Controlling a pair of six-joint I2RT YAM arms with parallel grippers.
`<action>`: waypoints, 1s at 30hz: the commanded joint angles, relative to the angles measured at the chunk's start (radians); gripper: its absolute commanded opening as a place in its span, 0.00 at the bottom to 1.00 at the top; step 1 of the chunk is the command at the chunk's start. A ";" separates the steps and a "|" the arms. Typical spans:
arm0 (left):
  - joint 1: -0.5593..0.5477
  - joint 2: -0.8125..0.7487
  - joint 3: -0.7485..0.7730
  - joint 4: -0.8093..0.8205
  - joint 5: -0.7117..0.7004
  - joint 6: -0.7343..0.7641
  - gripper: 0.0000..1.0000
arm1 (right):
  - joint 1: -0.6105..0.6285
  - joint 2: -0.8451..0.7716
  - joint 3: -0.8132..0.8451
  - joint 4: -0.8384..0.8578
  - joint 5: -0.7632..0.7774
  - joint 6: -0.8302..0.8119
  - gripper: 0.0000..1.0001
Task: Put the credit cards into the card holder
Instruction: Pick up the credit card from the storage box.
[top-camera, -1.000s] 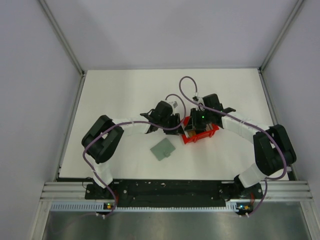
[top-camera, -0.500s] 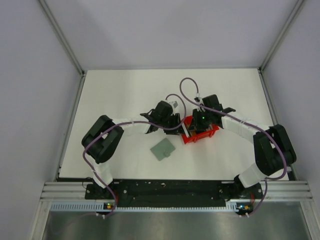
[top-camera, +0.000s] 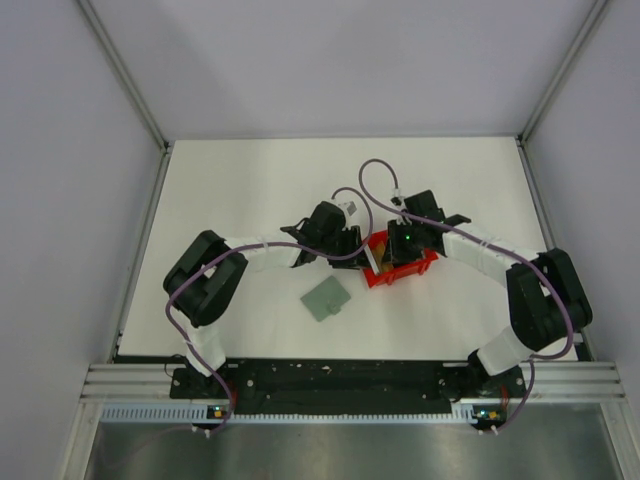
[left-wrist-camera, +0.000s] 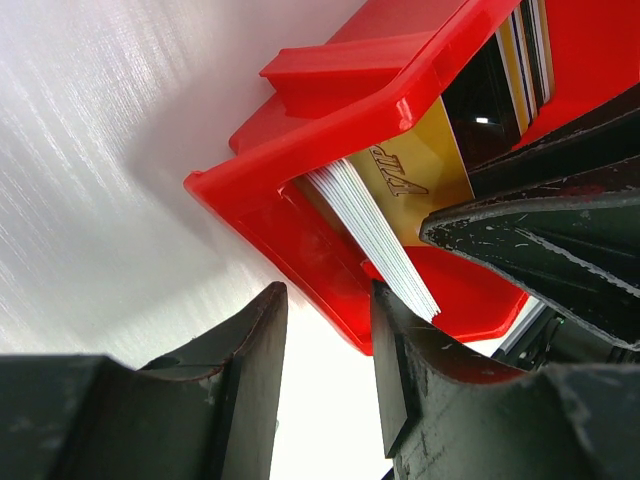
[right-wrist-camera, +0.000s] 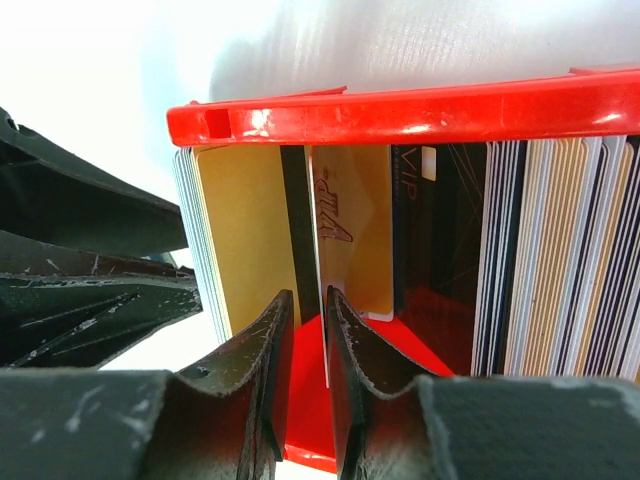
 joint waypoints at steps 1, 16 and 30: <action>-0.004 -0.002 0.025 0.040 0.011 0.006 0.43 | 0.003 0.022 0.060 -0.003 0.005 -0.026 0.20; -0.004 -0.025 0.003 0.033 -0.014 0.014 0.43 | 0.021 0.022 0.100 0.001 0.051 -0.048 0.01; -0.004 -0.154 -0.096 0.059 -0.115 0.023 0.80 | 0.020 -0.157 0.079 -0.003 0.121 -0.019 0.00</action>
